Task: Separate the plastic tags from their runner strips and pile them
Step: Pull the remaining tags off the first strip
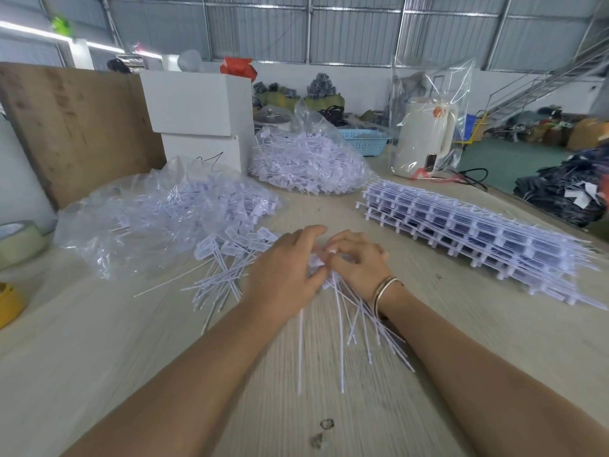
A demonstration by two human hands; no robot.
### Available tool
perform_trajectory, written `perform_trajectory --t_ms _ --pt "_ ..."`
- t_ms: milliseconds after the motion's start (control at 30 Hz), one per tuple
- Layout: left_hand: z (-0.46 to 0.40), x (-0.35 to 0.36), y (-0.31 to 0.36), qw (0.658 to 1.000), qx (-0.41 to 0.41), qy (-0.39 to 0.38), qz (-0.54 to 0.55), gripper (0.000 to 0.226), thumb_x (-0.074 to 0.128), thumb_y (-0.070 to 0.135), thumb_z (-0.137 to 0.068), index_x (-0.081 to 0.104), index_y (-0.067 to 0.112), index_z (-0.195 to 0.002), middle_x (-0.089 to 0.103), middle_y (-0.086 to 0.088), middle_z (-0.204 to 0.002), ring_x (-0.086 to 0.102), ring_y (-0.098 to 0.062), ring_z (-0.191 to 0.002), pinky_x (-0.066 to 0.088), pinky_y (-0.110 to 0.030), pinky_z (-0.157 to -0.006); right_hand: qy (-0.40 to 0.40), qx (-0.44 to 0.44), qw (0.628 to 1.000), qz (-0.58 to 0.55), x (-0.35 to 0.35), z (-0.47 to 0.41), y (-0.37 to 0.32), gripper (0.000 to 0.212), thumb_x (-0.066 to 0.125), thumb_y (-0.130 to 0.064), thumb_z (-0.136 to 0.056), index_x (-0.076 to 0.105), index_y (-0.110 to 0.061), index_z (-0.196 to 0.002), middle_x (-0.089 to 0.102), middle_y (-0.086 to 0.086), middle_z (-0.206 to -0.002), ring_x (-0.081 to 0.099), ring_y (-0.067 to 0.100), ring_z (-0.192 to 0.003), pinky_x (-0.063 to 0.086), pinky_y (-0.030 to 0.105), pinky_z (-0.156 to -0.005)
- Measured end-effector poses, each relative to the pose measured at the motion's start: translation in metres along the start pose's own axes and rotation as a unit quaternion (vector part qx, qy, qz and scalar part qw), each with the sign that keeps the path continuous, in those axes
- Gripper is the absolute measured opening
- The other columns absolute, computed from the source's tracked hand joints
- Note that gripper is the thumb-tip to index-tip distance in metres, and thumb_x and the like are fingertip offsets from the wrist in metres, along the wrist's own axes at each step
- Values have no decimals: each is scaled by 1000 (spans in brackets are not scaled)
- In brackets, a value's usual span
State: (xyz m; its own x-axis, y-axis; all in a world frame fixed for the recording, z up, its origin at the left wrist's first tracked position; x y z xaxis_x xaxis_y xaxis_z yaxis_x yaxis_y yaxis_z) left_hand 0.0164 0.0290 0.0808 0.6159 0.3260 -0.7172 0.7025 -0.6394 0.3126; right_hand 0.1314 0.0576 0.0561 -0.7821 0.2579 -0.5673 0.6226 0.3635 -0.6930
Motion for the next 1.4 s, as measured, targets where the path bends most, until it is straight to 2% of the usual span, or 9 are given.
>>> perform_trajectory --t_ms 233,367,500,700,900,1133,1200,1300,1400 --pt "1 3 -16 1000 -2 -18 -8 43 59 9 -80 55 21 -121 59 1 -111 56 -20 -94 46 -35 -78 38 65 975 -207 -13 -6 23 26 58 -4 -87 61 -17 -65 57 -5 -76 53 8 -72 38 27 -77" --pt "1 3 -20 1000 -17 8 7 15 61 24 -88 60 22 -102 62 7 -93 58 -15 -81 48 -37 -66 -46 44 978 -198 3 -5 12 17 65 -14 -84 64 -18 -67 59 -6 -78 56 2 -71 44 21 -75" --pt "2 3 -26 1000 -25 9 15 12 62 28 -88 67 25 -99 69 3 -85 63 -19 -76 50 -37 -63 -80 3 989 -127 7 -4 2 21 67 -15 -84 64 -31 -71 58 -7 -79 55 -6 -68 45 12 -69" --pt "0 7 -32 990 -51 1 128 12 64 23 -88 75 23 -95 71 2 -75 63 -15 -66 50 -38 -63 -41 -30 993 -111 -1 -4 -3 13 64 -6 -85 63 -17 -78 56 -5 -81 54 8 -74 43 21 -74" --pt "0 4 -33 970 -84 -1 226 12 66 18 -87 76 19 -91 72 10 -77 64 -5 -70 47 -26 -68 -33 14 987 -153 -2 -3 8 14 63 -13 -87 64 -22 -75 59 -1 -79 55 15 -76 44 28 -74" --pt "4 18 -46 902 -175 -39 394 20 60 12 -90 72 27 -85 73 14 -79 67 -2 -72 53 -18 -67 8 64 921 -384 -12 -4 22 27 56 2 -84 68 -15 -68 67 -7 -68 61 6 -64 47 16 -62" --pt "3 12 -45 937 -137 -31 321 17 63 13 -88 74 25 -88 71 19 -81 66 4 -76 49 -11 -71 54 107 898 -423 -23 -3 37 30 58 -2 -85 68 -19 -63 67 -8 -64 60 2 -59 47 13 -56" --pt "0 2 -32 991 -46 12 124 15 68 13 -84 75 16 -98 72 5 -89 64 -10 -82 46 -22 -76 63 124 948 -286 -22 -3 43 15 61 -16 -87 59 -20 -73 62 -2 -69 57 7 -60 47 21 -59" --pt "-4 3 -23 999 -17 20 44 20 70 11 -81 72 12 -101 67 -3 -93 60 -22 -87 46 -33 -76 40 146 987 -52 -15 -4 48 12 61 -39 -85 54 -34 -77 62 3 -96 55 22 -90 47 37 -83"
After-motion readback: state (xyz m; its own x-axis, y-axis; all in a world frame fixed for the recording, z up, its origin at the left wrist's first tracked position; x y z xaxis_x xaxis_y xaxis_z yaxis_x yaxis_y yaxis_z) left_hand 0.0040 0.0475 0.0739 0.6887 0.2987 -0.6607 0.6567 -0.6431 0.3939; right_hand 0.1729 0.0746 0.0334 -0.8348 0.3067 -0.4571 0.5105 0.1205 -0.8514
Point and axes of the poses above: each hand's wrist, its own z-axis away from the middle knuckle, its own x-axis out of the palm, y = z × x, the point moved 10 cm from there along -z, towards the middle knuckle
